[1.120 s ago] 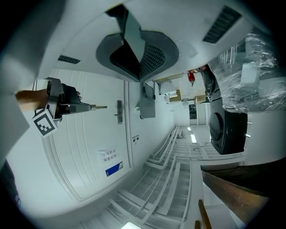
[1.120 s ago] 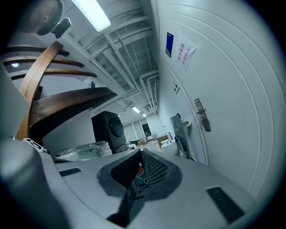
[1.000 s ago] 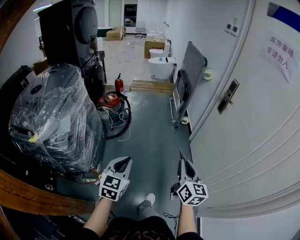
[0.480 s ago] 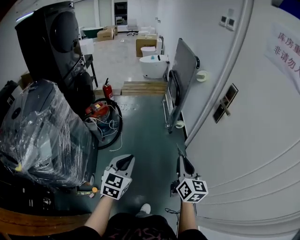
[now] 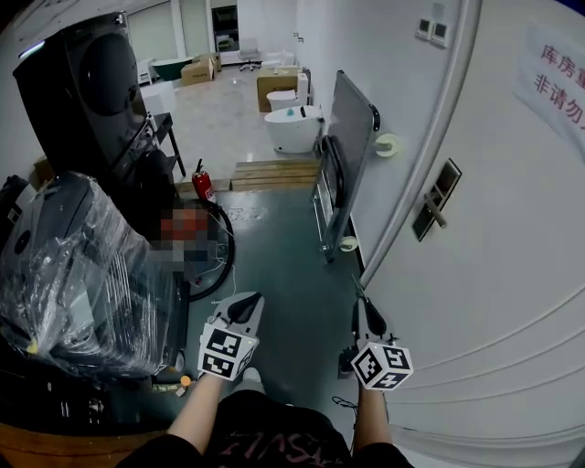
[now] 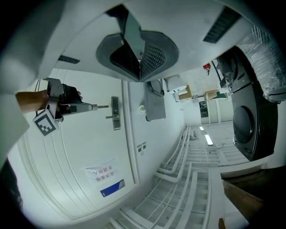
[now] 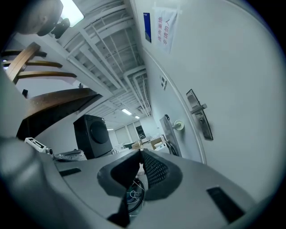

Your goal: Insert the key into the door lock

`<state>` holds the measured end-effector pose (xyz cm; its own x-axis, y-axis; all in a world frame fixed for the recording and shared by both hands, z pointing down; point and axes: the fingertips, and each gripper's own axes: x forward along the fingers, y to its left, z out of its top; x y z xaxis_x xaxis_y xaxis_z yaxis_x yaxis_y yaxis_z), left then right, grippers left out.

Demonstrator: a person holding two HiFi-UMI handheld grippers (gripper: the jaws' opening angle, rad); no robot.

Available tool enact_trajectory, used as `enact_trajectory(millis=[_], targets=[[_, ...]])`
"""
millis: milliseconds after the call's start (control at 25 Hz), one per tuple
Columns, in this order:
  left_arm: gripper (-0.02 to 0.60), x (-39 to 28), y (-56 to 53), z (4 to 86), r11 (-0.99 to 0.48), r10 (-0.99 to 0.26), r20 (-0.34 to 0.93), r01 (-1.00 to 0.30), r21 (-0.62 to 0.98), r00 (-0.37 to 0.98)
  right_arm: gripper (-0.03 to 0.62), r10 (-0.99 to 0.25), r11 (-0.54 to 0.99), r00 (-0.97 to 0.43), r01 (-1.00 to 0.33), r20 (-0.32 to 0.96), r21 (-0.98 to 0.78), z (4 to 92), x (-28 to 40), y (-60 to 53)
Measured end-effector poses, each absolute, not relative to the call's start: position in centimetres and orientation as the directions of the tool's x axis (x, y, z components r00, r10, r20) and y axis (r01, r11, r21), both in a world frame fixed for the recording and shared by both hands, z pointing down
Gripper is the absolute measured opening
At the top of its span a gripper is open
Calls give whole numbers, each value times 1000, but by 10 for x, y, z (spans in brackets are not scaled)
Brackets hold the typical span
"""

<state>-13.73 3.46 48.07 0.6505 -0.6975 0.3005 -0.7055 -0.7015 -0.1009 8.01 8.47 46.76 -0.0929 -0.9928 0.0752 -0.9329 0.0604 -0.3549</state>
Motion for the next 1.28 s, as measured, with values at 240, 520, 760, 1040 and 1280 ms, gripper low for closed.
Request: enact_trajectory(millis=[240,520,760,1040,1280], targets=[[14,-131,1,477,-705,-701,261,-700,-115,663,78,-997,33,-54,-935,48,-352,468,96,66],[14,-118,-65,495,-728,-678,248,-678,-98,692,78,-998,-22,4,-945,56,-327,477,115,14],[14,-103,-156,493,-767,-632,264,-636,-83,728,78,-995,-87,68,-942,70,-323,466,125,-68],[14,-92,-266,512,-810,-568,314,-584,-53,760,78,-986,-154,124,-932,109,-328,473,129,-171],[14,-64,-351,529,-864,-484,346,-503,-40,804,78,-971,-227,191,-924,142,-308,481,143,-242]])
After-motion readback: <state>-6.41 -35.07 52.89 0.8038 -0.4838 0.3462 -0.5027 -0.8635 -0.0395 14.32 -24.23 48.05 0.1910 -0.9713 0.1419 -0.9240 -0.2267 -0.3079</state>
